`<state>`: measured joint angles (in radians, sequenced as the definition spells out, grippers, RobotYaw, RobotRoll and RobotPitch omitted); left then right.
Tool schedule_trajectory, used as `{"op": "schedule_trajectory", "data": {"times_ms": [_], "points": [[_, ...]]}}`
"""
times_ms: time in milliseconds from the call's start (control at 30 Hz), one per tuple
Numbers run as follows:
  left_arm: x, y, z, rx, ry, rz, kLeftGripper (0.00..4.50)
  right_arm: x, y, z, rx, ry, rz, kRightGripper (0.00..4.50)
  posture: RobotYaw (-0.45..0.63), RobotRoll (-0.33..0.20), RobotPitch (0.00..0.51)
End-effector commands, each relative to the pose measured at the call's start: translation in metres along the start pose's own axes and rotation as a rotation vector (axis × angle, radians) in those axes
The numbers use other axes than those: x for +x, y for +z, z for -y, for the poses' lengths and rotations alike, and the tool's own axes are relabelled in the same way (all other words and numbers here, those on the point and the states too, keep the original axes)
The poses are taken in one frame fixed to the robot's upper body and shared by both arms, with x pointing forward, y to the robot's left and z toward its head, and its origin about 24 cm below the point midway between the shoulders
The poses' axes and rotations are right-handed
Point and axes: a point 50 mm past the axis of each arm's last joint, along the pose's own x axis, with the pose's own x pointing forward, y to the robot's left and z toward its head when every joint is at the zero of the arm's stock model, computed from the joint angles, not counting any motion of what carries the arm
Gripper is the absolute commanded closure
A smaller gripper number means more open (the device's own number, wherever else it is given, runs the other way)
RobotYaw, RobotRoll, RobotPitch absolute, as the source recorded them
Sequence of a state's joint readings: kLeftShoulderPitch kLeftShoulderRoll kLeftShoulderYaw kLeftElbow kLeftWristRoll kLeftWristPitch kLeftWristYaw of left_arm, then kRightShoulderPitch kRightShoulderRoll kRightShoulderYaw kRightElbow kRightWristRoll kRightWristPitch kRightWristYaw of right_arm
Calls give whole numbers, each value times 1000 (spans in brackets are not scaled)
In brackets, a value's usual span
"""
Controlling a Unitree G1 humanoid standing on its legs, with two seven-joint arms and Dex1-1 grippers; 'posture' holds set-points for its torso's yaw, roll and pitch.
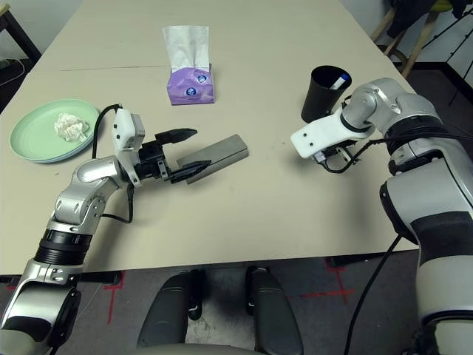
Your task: Organize and tidy the items on the table.
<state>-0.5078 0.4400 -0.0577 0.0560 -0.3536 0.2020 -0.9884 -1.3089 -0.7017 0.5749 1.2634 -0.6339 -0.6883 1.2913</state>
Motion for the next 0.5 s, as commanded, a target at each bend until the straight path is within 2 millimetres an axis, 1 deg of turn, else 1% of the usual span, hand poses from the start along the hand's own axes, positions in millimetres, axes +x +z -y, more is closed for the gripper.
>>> {"op": "schedule_trajectory", "data": {"times_ms": [33,167,300,333,433,500], "points": [[1,0,0,0,-19,0,0,-11,-3,0,33,-10,46,4135,153,0,187],[2,0,-1,0,-23,-1,0,-28,-2,5,97,-44,133,4136,140,0,180],[3,-1,-3,-1,-27,1,0,-53,-2,14,298,-109,342,4136,128,0,175],[3,-1,-3,-1,-27,2,0,-57,-2,16,335,-128,383,4136,126,0,174],[3,-1,-5,-2,-28,5,0,-69,-4,19,505,-233,584,4136,108,0,170],[4,-1,-5,-3,-29,6,0,-74,-6,19,591,-295,692,4136,98,0,169]]}}
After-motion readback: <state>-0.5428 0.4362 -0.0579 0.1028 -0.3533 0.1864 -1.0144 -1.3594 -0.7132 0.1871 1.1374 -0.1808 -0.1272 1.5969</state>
